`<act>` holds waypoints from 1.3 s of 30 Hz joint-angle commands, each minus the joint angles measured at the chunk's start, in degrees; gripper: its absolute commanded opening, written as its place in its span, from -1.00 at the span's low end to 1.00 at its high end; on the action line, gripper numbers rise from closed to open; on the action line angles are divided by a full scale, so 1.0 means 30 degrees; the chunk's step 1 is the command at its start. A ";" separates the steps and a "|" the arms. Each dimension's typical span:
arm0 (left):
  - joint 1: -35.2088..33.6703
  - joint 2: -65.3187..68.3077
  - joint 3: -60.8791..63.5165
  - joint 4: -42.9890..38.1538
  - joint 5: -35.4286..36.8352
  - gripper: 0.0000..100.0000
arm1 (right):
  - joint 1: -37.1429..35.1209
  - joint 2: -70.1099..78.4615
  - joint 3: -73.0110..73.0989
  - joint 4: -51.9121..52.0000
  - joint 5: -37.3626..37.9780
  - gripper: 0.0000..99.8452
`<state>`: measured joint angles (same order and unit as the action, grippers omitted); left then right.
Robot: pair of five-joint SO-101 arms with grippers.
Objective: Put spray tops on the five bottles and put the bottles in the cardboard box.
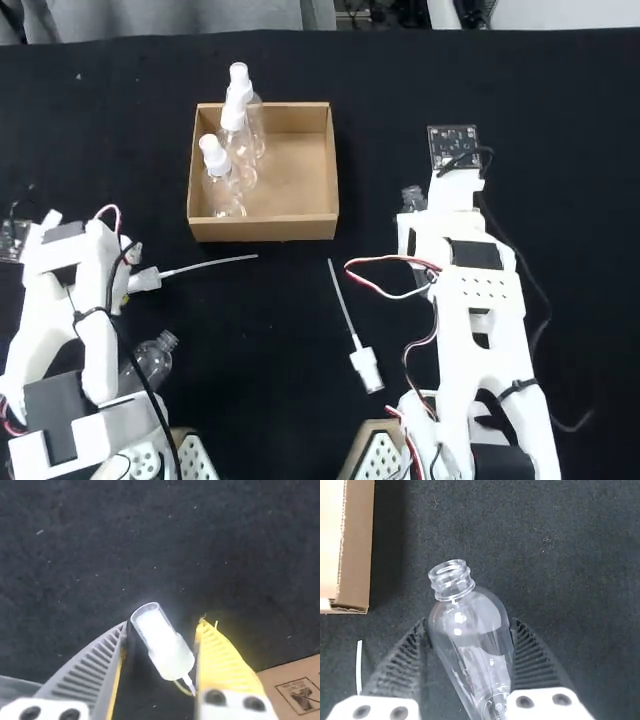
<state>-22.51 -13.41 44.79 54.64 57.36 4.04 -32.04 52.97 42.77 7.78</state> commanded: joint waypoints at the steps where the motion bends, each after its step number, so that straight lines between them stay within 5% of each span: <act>1: 0.0601 -0.0059 0.0630 -0.1319 0.0293 -0.60 | 0.0557 -0.1070 -0.0337 -0.0440 0.0059 -0.88; 28: 0.0689 -0.0088 0.1480 -0.2227 0.1114 -0.60 | 0.0586 -0.1070 -0.0337 -0.0440 0.0059 -0.88; 33: 0.0542 -0.0117 0.2271 -0.3634 0.0674 -0.93 | 0.0586 -0.1070 -0.0337 -0.0440 0.0059 -0.88; 39: 0.0542 -0.0293 0.2388 -0.3634 0.0293 -0.90 | 0.0586 -0.1070 -0.0337 -0.0440 0.0059 -0.88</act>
<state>-21.01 -13.58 51.56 44.09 59.30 4.04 -32.04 52.97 42.77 7.78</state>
